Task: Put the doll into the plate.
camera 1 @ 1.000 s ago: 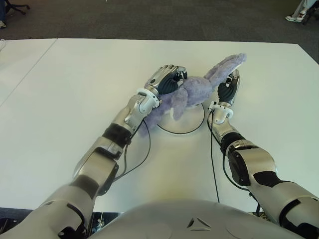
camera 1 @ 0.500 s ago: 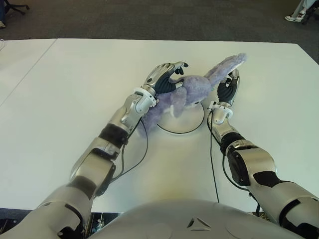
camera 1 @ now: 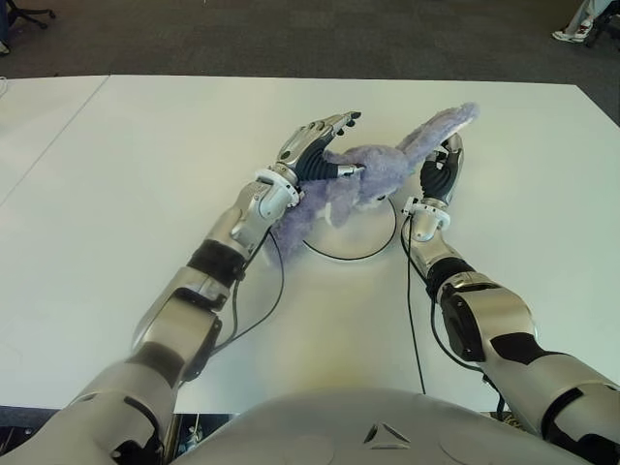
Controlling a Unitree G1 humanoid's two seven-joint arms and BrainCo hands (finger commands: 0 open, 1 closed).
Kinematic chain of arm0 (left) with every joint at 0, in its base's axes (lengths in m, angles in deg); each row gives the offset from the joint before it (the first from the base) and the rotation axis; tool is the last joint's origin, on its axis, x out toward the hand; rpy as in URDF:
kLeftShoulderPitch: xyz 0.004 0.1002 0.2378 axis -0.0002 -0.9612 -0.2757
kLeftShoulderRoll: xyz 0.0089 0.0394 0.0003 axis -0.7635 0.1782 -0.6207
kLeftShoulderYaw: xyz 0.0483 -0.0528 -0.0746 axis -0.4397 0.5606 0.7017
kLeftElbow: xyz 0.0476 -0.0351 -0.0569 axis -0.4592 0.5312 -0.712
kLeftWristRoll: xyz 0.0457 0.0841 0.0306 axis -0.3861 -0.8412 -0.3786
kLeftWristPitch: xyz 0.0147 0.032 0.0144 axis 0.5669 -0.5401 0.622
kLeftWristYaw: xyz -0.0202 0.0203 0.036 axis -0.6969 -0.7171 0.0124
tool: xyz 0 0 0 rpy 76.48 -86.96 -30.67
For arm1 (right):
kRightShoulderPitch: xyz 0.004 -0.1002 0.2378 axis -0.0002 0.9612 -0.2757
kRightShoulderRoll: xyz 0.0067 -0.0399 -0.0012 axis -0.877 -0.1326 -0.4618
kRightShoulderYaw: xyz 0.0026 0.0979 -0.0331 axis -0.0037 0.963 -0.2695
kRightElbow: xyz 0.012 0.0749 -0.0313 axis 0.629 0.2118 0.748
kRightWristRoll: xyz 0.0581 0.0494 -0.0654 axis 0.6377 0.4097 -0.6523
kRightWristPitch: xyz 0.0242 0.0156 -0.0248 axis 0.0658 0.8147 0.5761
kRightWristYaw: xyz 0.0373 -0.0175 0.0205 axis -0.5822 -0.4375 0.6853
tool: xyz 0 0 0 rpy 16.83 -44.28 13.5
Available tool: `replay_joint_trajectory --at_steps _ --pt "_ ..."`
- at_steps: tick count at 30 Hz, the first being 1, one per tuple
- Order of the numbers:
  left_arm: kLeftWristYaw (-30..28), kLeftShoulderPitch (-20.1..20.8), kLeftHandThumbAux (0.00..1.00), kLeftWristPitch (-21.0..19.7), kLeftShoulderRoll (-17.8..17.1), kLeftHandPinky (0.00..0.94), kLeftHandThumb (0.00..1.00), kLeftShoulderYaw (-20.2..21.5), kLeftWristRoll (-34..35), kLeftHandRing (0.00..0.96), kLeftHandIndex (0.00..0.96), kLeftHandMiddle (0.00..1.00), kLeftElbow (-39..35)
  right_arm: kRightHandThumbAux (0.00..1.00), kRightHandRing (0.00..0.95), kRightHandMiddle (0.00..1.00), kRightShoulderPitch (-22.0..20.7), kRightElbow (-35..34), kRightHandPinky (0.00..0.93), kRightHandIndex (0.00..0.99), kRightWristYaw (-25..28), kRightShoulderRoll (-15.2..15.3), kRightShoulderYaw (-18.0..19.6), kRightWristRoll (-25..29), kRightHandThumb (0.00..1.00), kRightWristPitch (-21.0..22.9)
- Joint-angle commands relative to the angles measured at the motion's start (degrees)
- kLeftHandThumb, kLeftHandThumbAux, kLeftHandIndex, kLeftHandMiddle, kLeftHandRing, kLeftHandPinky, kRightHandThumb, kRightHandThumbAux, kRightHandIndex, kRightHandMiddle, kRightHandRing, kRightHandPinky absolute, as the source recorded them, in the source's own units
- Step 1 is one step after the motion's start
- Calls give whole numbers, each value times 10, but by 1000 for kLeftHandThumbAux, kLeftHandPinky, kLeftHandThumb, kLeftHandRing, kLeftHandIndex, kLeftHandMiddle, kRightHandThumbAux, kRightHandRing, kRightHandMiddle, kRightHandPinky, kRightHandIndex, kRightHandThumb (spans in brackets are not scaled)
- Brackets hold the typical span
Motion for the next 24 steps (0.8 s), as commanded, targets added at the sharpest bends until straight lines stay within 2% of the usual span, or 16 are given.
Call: replay_joint_trajectory --at_steps 1,7,18,20,24 --pt "-16 -14 455 -3 -12 339 65 2 8 245 0 151 18 739 260 183 47 25 423 295 -9 -30 -9 -8 1000 12" --pt "-34 -13 460 2 -19 344 45 4 21 247 0 149 15 739 256 187 46 25 424 292 -17 -32 -14 -11 1000 15" --pt "-79 -11 471 5 -41 275 8 27 54 218 0 139 -27 739 258 186 44 25 424 282 -41 -33 -31 -24 1000 24" --pt "-85 -6 471 4 -46 273 5 33 58 219 0 141 -34 739 258 187 43 25 424 282 -45 -34 -33 -25 1000 25" --pt "-96 31 474 7 -66 273 0 60 77 221 0 148 -35 740 253 190 43 26 422 293 -53 -35 -39 -31 1000 26"
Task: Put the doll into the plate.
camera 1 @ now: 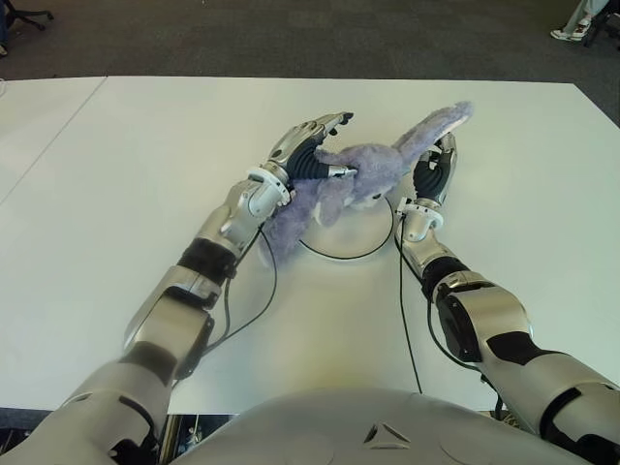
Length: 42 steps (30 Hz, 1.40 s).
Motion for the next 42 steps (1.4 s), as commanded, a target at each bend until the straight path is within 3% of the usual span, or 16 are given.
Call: replay_joint_trajectory --at_steps 1,5,10,18,21,32,39,42 --pt "-21 32 479 -5 -27 284 0 31 22 224 0 148 -4 740 252 192 47 25 422 298 -7 -26 -11 -10 1000 8" --pt "-34 55 470 -23 -42 269 0 59 36 216 0 137 -32 740 253 197 47 26 424 299 -8 -26 -14 -12 1000 11" --pt "-53 67 439 -77 -49 193 0 86 53 193 0 130 -78 741 243 203 46 27 422 297 -10 -27 -17 -14 1000 15" --pt "-74 96 401 -129 -50 130 0 107 76 193 0 149 -90 741 235 198 45 27 421 292 -16 -29 -25 -18 1000 18" --pt "-83 113 402 -144 -53 15 0 112 84 150 0 131 -85 743 225 200 43 28 417 300 -28 -29 -33 -26 1000 22" --pt "-92 169 422 -143 -54 0 0 113 95 74 0 93 -37 742 217 195 42 28 419 295 -10 -31 -34 -23 1000 24" --pt "-98 183 438 -142 -56 0 19 117 103 46 0 57 -27 741 213 182 43 28 420 291 4 -34 -32 -18 1000 24" --pt "-105 192 434 -159 -56 0 20 122 108 32 0 42 -27 741 207 179 43 28 420 287 4 -35 -33 -20 1000 23"
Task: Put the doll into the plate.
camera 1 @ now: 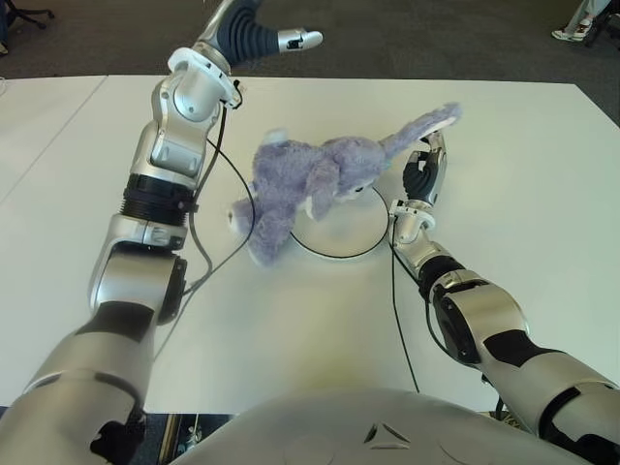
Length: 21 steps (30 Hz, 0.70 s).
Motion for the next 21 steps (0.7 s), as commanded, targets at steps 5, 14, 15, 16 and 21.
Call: replay_joint_trajectory --at_steps 5,14,15,16,21 --pt "-33 16 435 -53 -9 0 23 6 15 12 0 21 5 741 211 179 48 24 420 288 -1 -26 -4 -2 1000 7" --pt "-14 35 454 -18 -38 0 22 25 21 0 0 1 120 741 216 183 48 24 419 298 -4 -26 -10 -6 1000 9" --pt "-10 39 454 -10 -39 0 22 26 21 0 0 0 137 741 215 183 49 24 419 298 -4 -26 -10 -6 1000 8" --pt "-8 42 454 -6 -40 0 22 27 22 0 0 0 146 741 215 183 49 24 419 298 -3 -27 -10 -5 1000 7" --pt "12 45 457 39 -58 0 27 42 29 0 0 0 211 740 223 178 51 24 422 293 -5 -25 -11 -6 1000 6"
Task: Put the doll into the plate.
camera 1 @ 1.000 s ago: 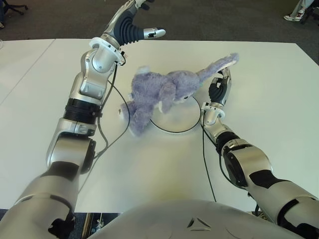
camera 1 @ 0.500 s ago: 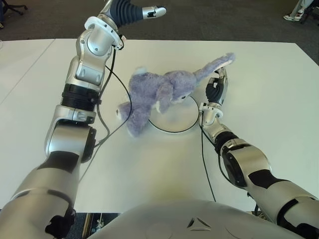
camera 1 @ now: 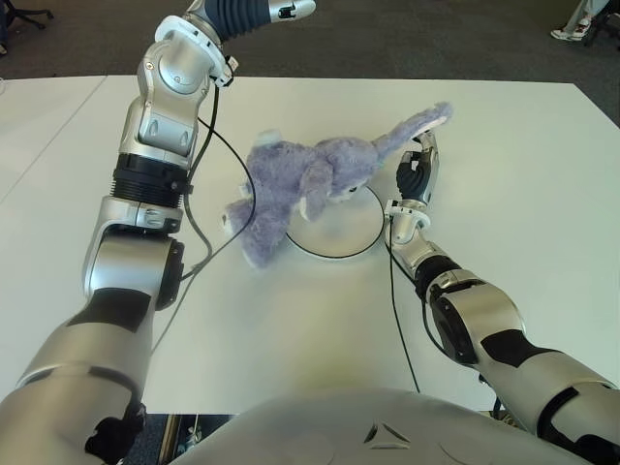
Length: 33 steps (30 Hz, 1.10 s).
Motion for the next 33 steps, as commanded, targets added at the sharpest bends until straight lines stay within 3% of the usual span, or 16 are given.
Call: replay_joint_trajectory --at_steps 1,10,11,15,19,23,26,33 --pt "23 6 457 48 -19 0 27 14 11 0 0 0 77 740 223 177 52 24 421 293 -1 -20 -5 -4 1000 5" --pt "50 17 496 93 -44 0 8 19 7 0 0 0 149 740 215 176 52 24 420 292 -2 -18 -5 -3 1000 7" --pt "48 14 508 101 -52 42 2 21 9 15 0 7 158 740 214 175 52 24 420 291 -2 -18 -5 -3 1000 8" --pt "19 8 533 142 -81 87 0 34 30 43 0 30 219 741 212 173 52 24 419 291 -5 -16 -7 -6 1000 11" --pt "-43 -1 564 191 -103 73 0 48 59 52 0 41 270 741 212 170 52 25 419 292 -10 -14 -12 -11 1000 12" --pt "-85 -3 581 214 -113 65 0 57 76 51 0 40 298 741 216 169 53 25 419 296 -9 -13 -12 -10 1000 11" --pt "-118 -34 591 234 -127 61 0 67 90 50 0 42 317 741 219 172 53 25 419 298 0 -13 -8 -4 1000 7" --pt "-118 -76 566 216 -107 22 0 76 101 43 0 46 359 741 215 180 52 25 419 292 20 -13 6 9 1000 -2"
